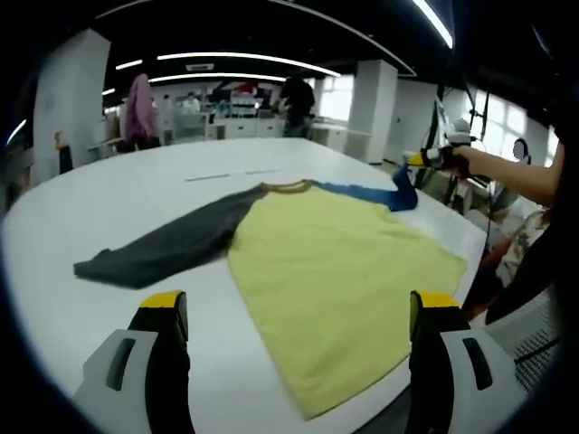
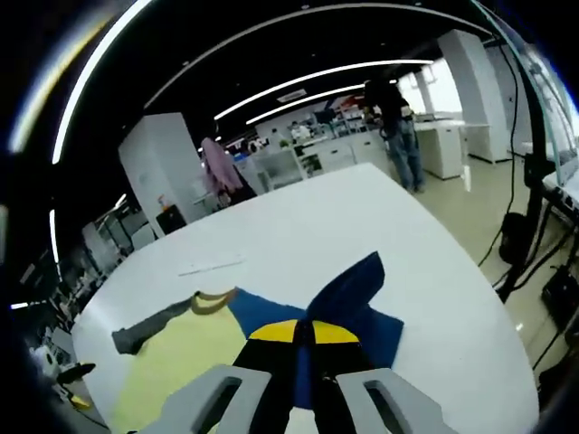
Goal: Fold the garment on the visible template until the final outline fits inside the template.
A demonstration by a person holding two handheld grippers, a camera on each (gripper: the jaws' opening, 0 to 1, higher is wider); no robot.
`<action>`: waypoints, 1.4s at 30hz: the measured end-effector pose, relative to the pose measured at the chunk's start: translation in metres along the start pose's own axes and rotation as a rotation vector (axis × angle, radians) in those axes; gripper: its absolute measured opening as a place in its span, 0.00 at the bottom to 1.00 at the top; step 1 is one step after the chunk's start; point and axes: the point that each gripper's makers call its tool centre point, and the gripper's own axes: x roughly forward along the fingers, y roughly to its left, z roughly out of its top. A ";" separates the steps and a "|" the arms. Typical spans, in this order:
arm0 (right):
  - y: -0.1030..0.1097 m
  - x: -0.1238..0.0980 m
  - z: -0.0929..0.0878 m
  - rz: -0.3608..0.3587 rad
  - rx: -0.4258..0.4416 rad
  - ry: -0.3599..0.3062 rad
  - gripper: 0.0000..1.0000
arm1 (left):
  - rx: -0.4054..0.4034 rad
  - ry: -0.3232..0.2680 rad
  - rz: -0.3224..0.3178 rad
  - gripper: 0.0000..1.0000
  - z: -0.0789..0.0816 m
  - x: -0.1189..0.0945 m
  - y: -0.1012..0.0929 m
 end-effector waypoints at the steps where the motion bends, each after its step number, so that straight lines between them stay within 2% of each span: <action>1: 0.000 0.003 0.001 0.008 0.001 0.003 0.00 | 0.000 0.000 0.000 0.99 0.000 0.000 0.000; 8: 0.008 0.019 0.005 0.048 -0.013 0.009 0.00 | -0.001 0.003 0.003 0.99 -0.001 -0.001 0.001; 14: 0.040 0.028 0.002 0.080 -0.021 0.012 0.00 | -0.002 0.003 0.003 0.99 -0.001 0.000 0.002; 20: 0.059 0.037 0.001 0.104 -0.045 0.021 0.00 | 0.002 0.008 -0.001 0.99 -0.001 0.001 0.001; 22: 0.057 0.041 0.004 0.115 -0.055 0.023 0.00 | 0.001 0.010 -0.003 0.98 -0.001 0.002 0.000; 32: 0.097 0.058 -0.003 0.173 -0.083 0.042 0.00 | 0.009 0.022 -0.001 0.98 -0.002 0.000 -0.001; 42: 0.127 0.069 -0.007 0.220 -0.111 0.059 0.00 | 0.008 0.022 0.004 0.99 -0.002 -0.002 0.000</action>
